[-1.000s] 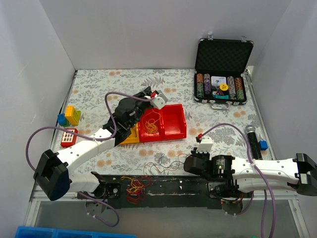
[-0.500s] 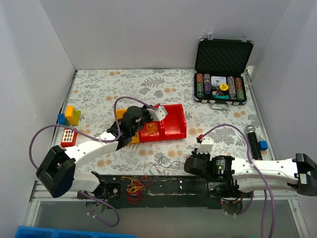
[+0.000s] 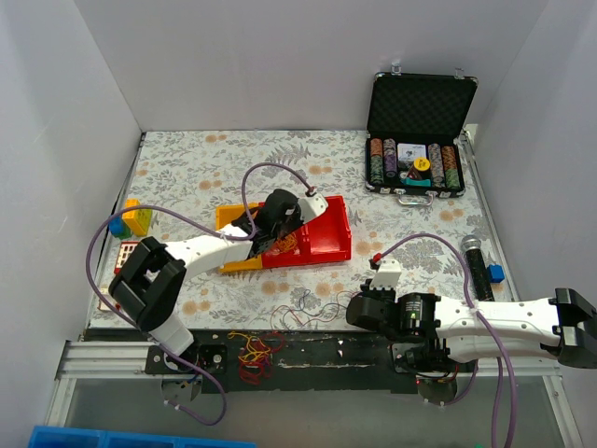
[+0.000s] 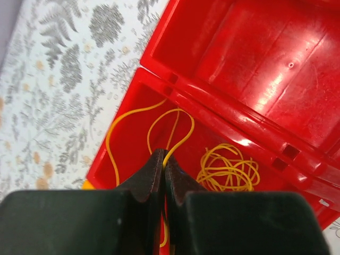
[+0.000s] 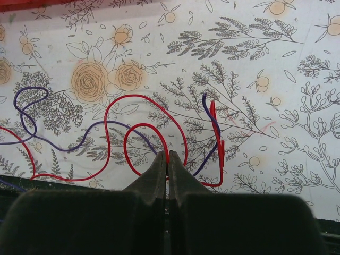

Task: Untangle the cables

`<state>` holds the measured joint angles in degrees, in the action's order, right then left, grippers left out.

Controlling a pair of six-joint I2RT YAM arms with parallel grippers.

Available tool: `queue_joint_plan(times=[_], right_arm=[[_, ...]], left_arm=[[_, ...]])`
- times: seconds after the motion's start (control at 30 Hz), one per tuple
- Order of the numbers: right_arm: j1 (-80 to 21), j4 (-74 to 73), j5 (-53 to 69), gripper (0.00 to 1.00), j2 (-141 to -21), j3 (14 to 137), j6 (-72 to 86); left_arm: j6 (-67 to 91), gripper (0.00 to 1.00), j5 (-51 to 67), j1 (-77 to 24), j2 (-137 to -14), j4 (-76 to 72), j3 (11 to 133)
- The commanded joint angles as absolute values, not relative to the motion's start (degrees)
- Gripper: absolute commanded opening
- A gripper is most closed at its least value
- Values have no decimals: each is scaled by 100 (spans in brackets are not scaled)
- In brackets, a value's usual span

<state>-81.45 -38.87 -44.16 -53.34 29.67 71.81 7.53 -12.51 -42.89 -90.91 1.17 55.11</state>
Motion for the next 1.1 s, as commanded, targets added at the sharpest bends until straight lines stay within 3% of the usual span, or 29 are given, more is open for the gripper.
queue_joint_plan(times=[0.0,0.07,0.27,0.5,0.57,0.67,0.77,0.9,1.07], right_arm=[[-8165,-3946,-4597,1,-5256,3138,7295],[-8174,-3920,-4605,1,-5256,3155,7278],[-8165,-3815,-4588,1,-5326,3164,7216],[-8165,-3771,-4597,1,-5388,3252,7102],[-8165,-3770,-4605,1,-5396,3269,7067],[-8165,-3771,-4605,1,-5423,3331,7040],[-8165,-3779,-4632,1,-5414,3436,6952],[-8165,-3945,-4754,1,-5388,3699,6864],[-8165,-4456,-5027,1,-5186,4323,6689]], left_arm=[[1362,0,-1353,-4298,-9219,686,5809],[1371,0,-1327,-4298,-9220,729,5783],[1397,47,-915,-4289,-8912,1098,5879],[1634,91,-396,-4289,-8614,2116,7029],[1679,98,-247,-4289,-8526,2451,7434],[1705,98,-54,-4289,-8350,2759,7760],[1548,98,919,-4289,-8035,3189,7709],[1302,93,2396,-4464,-7218,3471,6736],[817,83,2443,-5334,-6583,3612,5266]])
